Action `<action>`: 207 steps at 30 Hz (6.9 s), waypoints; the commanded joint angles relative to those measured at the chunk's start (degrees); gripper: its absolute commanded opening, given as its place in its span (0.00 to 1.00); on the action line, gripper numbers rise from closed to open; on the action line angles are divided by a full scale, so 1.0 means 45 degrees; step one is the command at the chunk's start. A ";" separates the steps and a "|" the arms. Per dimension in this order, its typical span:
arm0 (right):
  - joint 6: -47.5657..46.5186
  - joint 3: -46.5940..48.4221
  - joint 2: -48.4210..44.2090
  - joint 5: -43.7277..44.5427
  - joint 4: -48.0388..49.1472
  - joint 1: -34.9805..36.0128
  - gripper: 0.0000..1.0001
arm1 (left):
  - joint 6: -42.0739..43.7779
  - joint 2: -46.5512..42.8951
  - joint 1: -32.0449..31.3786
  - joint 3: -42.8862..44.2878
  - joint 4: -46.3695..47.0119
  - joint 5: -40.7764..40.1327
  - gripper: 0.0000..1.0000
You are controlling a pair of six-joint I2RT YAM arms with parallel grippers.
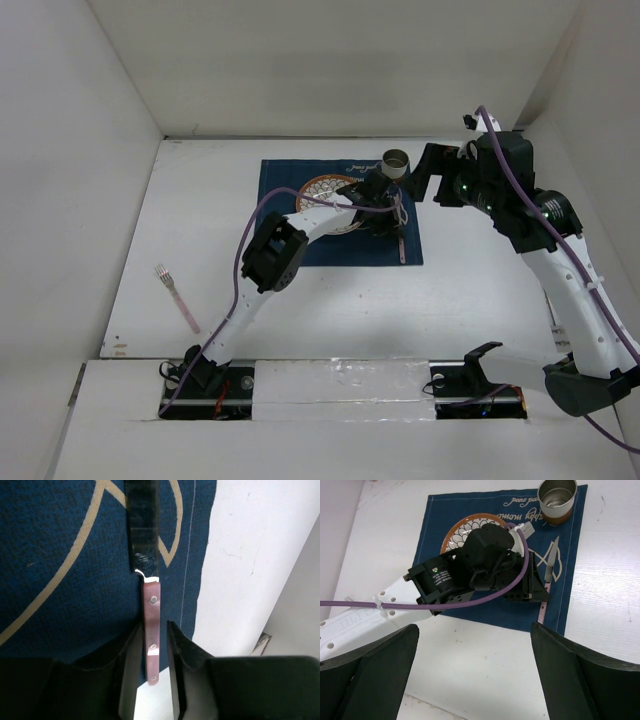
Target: Set the dinner table for one person
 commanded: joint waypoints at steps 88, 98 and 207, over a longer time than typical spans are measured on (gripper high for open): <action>-0.1997 -0.2542 0.0073 -0.0347 0.1924 0.0876 1.00 | 0.7464 -0.7170 0.9345 -0.3599 -0.6546 -0.6547 0.00; -0.2134 -0.1936 -0.0043 0.0376 0.1024 0.0643 1.00 | 0.8621 -0.5903 0.8234 -0.2606 -0.5819 -0.1582 0.00; -0.2271 -0.2737 -0.0162 -0.0756 0.1024 0.0524 1.00 | 0.8154 -0.4844 0.5927 -0.4439 -0.7461 -0.4900 0.17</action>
